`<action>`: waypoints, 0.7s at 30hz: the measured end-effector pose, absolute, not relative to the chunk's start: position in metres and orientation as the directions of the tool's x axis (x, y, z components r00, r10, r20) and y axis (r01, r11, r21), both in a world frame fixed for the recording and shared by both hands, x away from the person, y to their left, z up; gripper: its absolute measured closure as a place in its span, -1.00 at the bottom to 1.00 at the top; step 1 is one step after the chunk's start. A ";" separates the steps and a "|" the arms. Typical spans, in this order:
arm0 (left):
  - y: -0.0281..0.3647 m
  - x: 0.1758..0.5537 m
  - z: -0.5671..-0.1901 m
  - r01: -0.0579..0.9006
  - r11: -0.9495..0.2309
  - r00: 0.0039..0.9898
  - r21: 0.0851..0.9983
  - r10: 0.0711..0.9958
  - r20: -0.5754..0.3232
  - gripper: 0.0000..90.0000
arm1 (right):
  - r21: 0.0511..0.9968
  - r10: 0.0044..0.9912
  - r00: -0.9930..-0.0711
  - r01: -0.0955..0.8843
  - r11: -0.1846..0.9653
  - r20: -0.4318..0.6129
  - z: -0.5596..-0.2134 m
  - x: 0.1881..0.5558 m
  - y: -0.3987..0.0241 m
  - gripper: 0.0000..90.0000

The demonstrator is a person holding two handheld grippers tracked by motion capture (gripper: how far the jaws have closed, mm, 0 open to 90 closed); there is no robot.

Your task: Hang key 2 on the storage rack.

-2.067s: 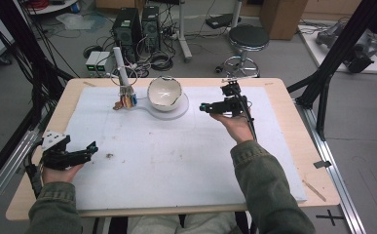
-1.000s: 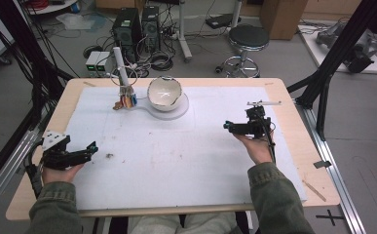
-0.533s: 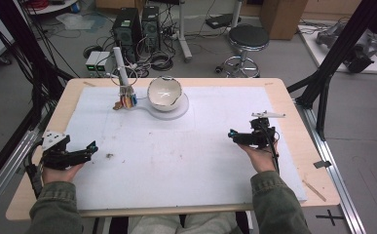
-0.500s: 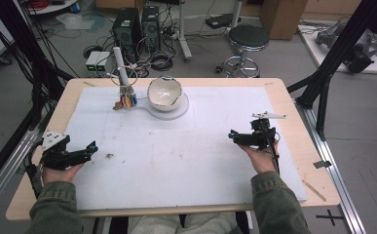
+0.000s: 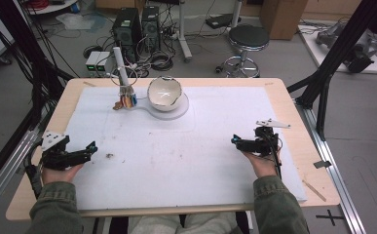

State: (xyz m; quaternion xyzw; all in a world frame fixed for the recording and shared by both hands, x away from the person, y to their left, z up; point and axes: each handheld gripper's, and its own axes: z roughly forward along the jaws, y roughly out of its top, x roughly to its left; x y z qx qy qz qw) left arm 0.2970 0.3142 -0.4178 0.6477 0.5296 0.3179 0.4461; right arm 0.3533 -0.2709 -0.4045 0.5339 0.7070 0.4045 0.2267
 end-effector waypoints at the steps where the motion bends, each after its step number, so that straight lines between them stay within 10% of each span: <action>1: 0.314 0.297 -0.418 0.400 -0.036 0.235 0.916 0.970 -0.064 -0.95 | 0.814 0.939 -0.324 0.573 0.097 0.116 -0.404 0.353 -0.270 -0.99; 21: 0.315 0.296 -0.417 0.400 -0.036 0.240 0.916 0.968 -0.067 -0.95 | 0.844 0.939 -0.323 0.531 0.075 0.120 -0.405 0.340 -0.274 -0.99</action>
